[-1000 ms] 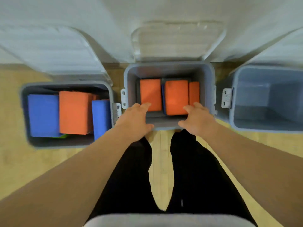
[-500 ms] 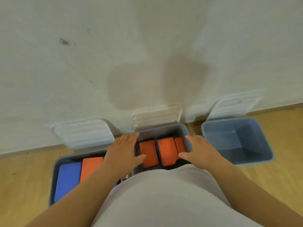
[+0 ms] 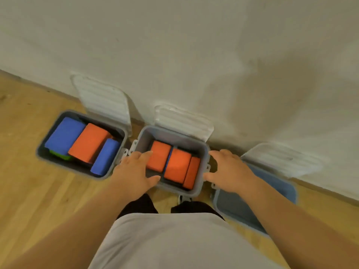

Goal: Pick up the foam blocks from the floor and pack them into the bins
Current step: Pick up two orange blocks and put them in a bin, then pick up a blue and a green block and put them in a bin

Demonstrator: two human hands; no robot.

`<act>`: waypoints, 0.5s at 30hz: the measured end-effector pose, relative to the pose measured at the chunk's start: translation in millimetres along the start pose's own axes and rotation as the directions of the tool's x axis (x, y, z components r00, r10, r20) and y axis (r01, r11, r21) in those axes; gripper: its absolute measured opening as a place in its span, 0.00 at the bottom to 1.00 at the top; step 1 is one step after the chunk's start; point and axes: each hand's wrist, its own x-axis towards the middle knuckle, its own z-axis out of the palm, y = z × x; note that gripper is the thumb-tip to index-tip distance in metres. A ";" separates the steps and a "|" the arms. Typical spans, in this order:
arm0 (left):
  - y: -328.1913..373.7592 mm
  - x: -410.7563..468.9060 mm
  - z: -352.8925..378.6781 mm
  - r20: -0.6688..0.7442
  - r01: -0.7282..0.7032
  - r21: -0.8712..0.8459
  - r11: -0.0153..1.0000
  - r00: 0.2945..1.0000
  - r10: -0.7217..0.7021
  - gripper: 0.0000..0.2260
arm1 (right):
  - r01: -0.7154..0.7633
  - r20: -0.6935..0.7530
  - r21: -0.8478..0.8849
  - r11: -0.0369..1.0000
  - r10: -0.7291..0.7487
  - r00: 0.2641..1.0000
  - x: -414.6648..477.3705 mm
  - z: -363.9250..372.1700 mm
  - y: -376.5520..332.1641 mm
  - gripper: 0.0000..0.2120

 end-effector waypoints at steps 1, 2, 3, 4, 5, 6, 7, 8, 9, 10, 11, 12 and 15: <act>2.1 -14.5 11.9 0.013 0.054 -0.028 0.998 0.998 -0.054 0.40 | 0.037 0.039 -0.043 0.998 -0.035 0.999 0.8 0.1 3.7 0.43; 3.1 -31.6 22.1 0.025 0.115 -0.056 0.992 0.993 -0.113 0.40 | 0.080 0.087 -0.083 0.993 -0.073 0.994 0.7 0.8 2.3 0.43; 3.0 -51.0 31.7 0.038 0.183 -0.092 0.979 0.983 -0.180 0.40 | 0.133 0.126 -0.121 0.984 -0.118 0.985 1.8 3.3 -1.9 0.43; 1.7 -70.2 41.9 0.040 0.246 -0.130 0.961 0.969 -0.243 0.39 | 0.187 0.152 -0.156 0.970 -0.163 0.975 2.4 6.8 -8.7 0.43; -1.0 -88.5 52.0 0.034 0.304 -0.166 0.938 0.953 -0.302 0.38 | 0.240 0.173 -0.190 0.952 -0.209 0.963 3.4 11.1 -17.4 0.43; -4.6 -106.7 61.4 0.029 0.362 -0.199 0.911 0.931 -0.363 0.38 | 0.294 0.193 -0.219 0.931 -0.254 0.948 4.0 16.5 -27.7 0.43; -8.8 -125.2 70.8 0.030 0.421 -0.234 0.877 0.904 -0.426 0.38 | 0.345 0.217 -0.239 0.908 -0.297 0.930 3.4 23.2 -38.9 0.43; -13.5 -144.0 81.4 0.038 0.477 -0.273 0.835 0.873 -0.486 0.38 | 0.396 0.247 -0.260 0.881 -0.336 0.909 0.9 30.4 -51.3 0.43; -17.7 -163.7 92.9 0.049 0.526 -0.316 0.790 0.840 -0.540 0.38 | 0.447 0.278 -0.288 0.847 -0.373 0.885 -3.9 38.7 -64.5 0.42; -20.5 -184.7 105.1 0.055 0.564 -0.358 0.744 0.809 -0.586 0.39 | 0.500 0.308 -0.322 0.804 -0.411 0.858 -11.2 47.7 -77.5 0.41; -21.8 -206.4 118.1 0.054 0.593 -0.395 0.702 0.777 -0.627 0.39 | 0.554 0.337 -0.353 0.754 -0.450 0.827 -18.7 58.2 -89.6 0.40; -21.6 -228.5 131.5 0.052 0.619 -0.427 0.659 0.745 -0.666 0.39 | 0.605 0.369 -0.381 0.699 -0.485 0.793 -27.6 69.7 -101.9 0.39; -13.8 -301.0 177.6 0.069 0.689 -0.536 0.489 0.612 -0.788 0.39 | 0.730 0.492 -0.444 0.519 -0.540 0.683 -63.8 112.1 -139.3 0.39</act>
